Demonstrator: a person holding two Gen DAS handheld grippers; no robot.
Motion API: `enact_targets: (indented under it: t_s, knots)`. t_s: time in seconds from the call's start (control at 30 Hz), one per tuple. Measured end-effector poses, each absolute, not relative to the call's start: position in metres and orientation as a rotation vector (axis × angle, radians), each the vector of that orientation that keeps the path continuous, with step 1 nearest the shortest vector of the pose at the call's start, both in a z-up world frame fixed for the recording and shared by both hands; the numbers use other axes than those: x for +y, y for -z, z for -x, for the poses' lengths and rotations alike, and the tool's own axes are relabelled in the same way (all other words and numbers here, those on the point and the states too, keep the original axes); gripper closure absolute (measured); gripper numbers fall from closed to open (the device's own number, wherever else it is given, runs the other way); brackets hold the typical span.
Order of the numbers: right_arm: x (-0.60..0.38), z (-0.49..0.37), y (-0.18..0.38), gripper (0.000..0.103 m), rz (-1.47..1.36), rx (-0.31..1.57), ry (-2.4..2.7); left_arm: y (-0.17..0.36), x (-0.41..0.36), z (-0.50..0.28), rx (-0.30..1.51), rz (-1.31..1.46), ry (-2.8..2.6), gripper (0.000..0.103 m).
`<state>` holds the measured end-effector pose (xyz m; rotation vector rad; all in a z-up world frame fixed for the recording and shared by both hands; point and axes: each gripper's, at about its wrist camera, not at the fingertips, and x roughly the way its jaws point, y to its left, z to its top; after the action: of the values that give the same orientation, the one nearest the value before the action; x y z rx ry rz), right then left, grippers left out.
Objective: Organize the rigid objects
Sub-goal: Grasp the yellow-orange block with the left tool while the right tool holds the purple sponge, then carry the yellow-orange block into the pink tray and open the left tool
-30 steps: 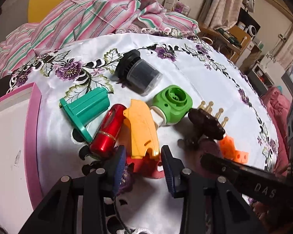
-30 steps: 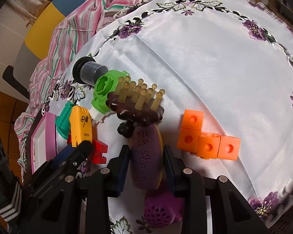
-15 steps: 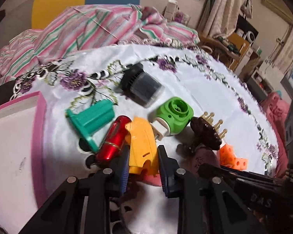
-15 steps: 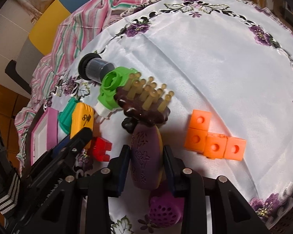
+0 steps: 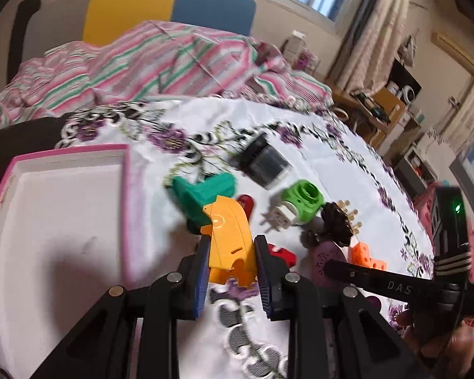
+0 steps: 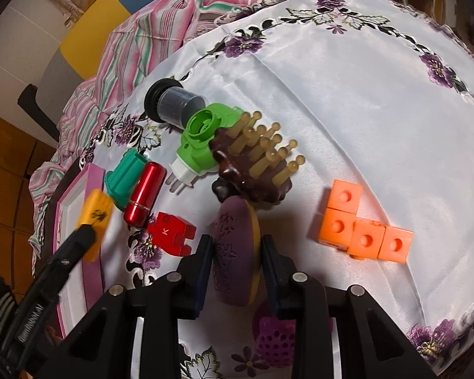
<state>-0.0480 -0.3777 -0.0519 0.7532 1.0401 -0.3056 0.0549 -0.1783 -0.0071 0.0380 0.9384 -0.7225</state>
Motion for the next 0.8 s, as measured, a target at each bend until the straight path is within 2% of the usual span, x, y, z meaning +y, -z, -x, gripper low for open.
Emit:
enact_targets:
  t_s: [0.53, 0.8]
  knots:
    - [-0.372, 0.044, 0.054, 0.072, -0.749, 1.047, 0.264, 0.020, -0.053, -0.158, 0.912, 0.007, 0.367, 0.077]
    - [-0.372, 0.043, 0.055, 0.072, -0.754, 1.047, 0.254, 0.037, -0.043, -0.193, 0.935, -0.017, 0.299, 0.077]
